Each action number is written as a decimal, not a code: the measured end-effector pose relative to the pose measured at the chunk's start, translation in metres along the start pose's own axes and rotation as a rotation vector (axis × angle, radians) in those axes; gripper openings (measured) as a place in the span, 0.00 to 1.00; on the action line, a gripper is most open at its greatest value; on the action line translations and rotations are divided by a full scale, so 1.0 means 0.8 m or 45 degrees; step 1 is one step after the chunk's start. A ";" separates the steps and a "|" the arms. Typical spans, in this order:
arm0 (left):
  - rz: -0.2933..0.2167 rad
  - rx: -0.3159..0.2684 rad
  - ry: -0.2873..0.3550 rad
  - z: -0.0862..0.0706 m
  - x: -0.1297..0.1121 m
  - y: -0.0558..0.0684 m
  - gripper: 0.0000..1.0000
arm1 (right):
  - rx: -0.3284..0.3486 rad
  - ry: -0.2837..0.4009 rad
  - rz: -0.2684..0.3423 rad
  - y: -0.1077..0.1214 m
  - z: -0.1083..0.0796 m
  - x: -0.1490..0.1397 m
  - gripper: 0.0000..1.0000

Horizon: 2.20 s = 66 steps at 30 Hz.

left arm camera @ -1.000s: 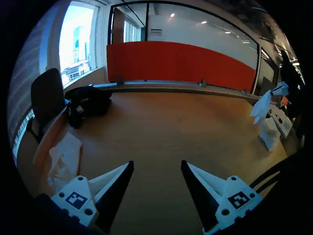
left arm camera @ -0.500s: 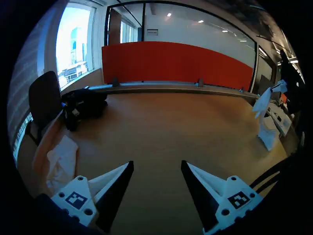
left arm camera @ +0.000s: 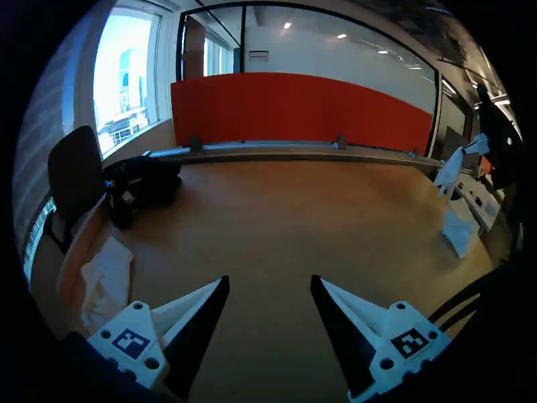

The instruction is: Fold towel

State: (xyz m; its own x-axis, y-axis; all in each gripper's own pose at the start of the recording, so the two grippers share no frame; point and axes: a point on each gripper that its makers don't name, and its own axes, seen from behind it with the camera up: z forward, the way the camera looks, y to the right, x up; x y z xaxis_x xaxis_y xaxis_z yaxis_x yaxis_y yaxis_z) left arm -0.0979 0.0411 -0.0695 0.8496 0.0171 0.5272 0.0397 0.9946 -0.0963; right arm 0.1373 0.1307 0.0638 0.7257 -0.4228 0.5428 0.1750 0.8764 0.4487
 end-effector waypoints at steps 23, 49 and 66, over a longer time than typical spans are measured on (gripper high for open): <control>0.027 -0.027 0.003 0.000 0.006 0.011 0.89 | -0.063 -0.075 0.082 0.024 -0.035 -0.079 0.05; 0.062 -0.056 0.001 -0.004 0.006 0.022 0.89 | -0.151 -0.286 0.288 0.016 -0.067 -0.247 0.04; 0.067 -0.036 0.000 -0.013 0.002 0.015 0.89 | -0.214 -0.400 0.457 0.023 -0.053 -0.320 0.04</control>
State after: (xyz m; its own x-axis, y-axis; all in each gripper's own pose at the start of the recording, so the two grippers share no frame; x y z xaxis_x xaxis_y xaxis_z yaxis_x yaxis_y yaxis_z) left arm -0.0908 0.0516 -0.0788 0.8510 0.0691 0.5207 0.0098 0.9890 -0.1474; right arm -0.0170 0.2652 -0.0970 0.5287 -0.1144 0.8411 0.0745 0.9933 0.0882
